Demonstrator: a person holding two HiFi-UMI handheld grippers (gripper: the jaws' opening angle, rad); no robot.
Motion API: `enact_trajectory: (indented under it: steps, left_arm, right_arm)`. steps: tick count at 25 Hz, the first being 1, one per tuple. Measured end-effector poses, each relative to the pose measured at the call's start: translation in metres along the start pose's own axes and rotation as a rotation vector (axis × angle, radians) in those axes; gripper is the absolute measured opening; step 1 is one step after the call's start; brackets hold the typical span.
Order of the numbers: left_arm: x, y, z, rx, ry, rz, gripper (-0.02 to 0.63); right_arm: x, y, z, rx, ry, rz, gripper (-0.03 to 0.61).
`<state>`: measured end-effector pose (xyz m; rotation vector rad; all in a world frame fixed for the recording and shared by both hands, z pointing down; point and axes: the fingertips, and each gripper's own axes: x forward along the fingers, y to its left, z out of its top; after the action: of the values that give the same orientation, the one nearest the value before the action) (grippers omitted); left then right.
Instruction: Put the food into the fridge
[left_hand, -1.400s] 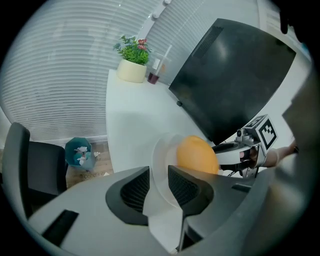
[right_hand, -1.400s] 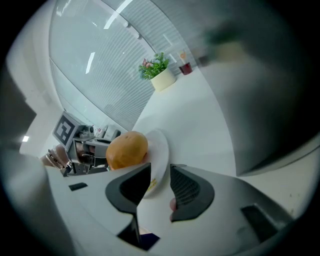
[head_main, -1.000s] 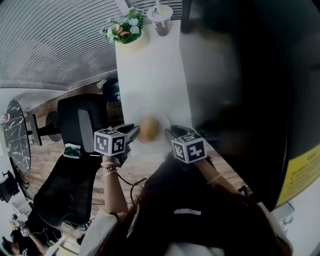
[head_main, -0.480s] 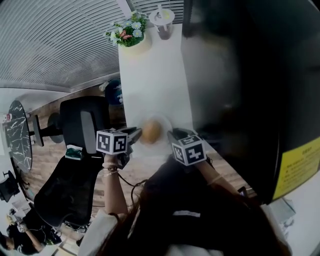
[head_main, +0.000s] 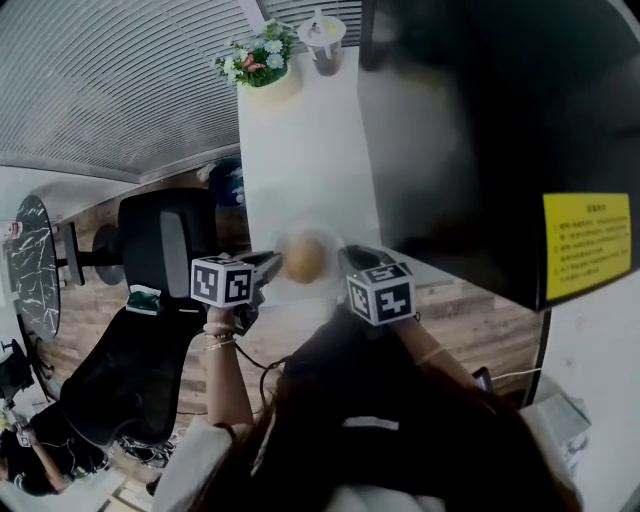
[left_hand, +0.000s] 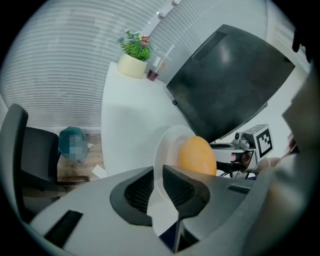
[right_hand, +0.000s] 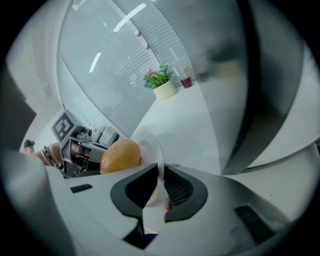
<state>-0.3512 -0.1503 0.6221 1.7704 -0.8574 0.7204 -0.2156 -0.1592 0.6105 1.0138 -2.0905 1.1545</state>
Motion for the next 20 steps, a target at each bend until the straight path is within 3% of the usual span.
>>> enact_trajectory:
  steps: [20]
  left_arm:
    - [-0.022, -0.034, -0.028, 0.098, -0.025, -0.006, 0.041]
  right_arm:
    - [-0.037, 0.011, -0.036, 0.077, -0.050, 0.019, 0.040]
